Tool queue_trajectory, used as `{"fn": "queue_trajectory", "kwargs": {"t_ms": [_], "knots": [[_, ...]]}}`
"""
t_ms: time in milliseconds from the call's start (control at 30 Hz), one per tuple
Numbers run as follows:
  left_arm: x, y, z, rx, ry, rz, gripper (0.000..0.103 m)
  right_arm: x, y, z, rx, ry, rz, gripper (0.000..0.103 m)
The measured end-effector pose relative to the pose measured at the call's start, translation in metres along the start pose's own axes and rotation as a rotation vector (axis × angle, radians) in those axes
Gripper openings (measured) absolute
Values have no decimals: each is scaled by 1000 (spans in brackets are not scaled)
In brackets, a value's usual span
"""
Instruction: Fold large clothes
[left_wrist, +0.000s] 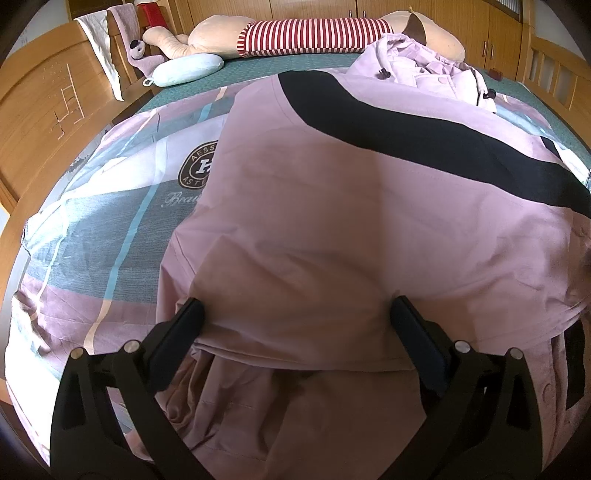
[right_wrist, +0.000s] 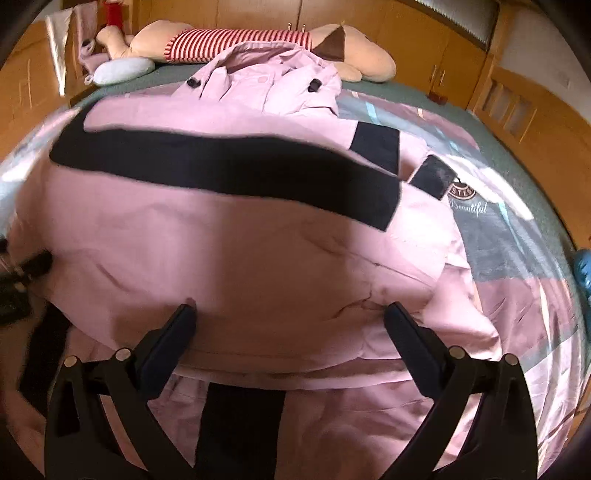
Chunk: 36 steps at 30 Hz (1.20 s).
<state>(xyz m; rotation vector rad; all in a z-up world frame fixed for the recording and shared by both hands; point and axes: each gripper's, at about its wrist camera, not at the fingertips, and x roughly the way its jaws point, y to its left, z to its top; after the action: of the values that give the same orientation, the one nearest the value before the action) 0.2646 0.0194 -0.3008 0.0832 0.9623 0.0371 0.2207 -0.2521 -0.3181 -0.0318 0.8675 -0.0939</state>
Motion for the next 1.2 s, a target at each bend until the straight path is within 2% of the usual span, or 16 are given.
{"fn": "queue_trajectory", "kwargs": {"t_ms": [33, 100, 167, 300, 467, 533, 633, 700, 733, 767, 800, 833, 900, 1067, 1133, 1200], "knots": [[0, 1, 0, -2, -2, -4, 101, -17, -8, 9, 44, -78, 1, 102], [-1, 2, -2, -7, -7, -12, 101, -36, -18, 32, 106, -153, 24, 102], [-1, 2, -3, -8, -12, -13, 101, -32, -23, 70, 121, -124, 84, 102], [0, 0, -4, -5, -23, -8, 101, 3, -18, 154, 92, -107, 129, 102], [-1, 6, -6, -24, -42, -42, 101, 96, -14, 260, 136, -8, 77, 102], [1, 7, -7, -30, -45, -56, 101, 153, -20, 294, 159, 48, -12, 102], [3, 8, -7, -39, -48, -75, 101, 217, -33, 312, 241, 78, -125, 102], [4, 11, -9, -52, -54, -99, 101, 253, -43, 306, 314, 139, -110, 101], [4, 13, -9, -58, -55, -109, 101, 264, -46, 300, 337, 164, -98, 88], [5, 14, -9, -63, -55, -118, 101, 280, -49, 294, 361, 199, -83, 71], [5, 15, -9, -65, -56, -122, 101, 289, -51, 289, 371, 232, -68, 23], [5, 15, -9, -63, -57, -121, 101, 289, -53, 285, 388, 228, -44, 10], [5, 14, -9, -61, -57, -116, 101, 262, -55, 286, 406, 109, 22, 2], [7, 14, -8, -57, -52, -108, 101, 151, -48, 286, 337, -116, 233, 1], [7, 12, -8, -52, -49, -99, 101, 96, -39, 270, 245, -189, 314, 1], [8, 10, -8, -46, -46, -90, 101, 31, -31, 234, 127, -249, 375, 1]]}}
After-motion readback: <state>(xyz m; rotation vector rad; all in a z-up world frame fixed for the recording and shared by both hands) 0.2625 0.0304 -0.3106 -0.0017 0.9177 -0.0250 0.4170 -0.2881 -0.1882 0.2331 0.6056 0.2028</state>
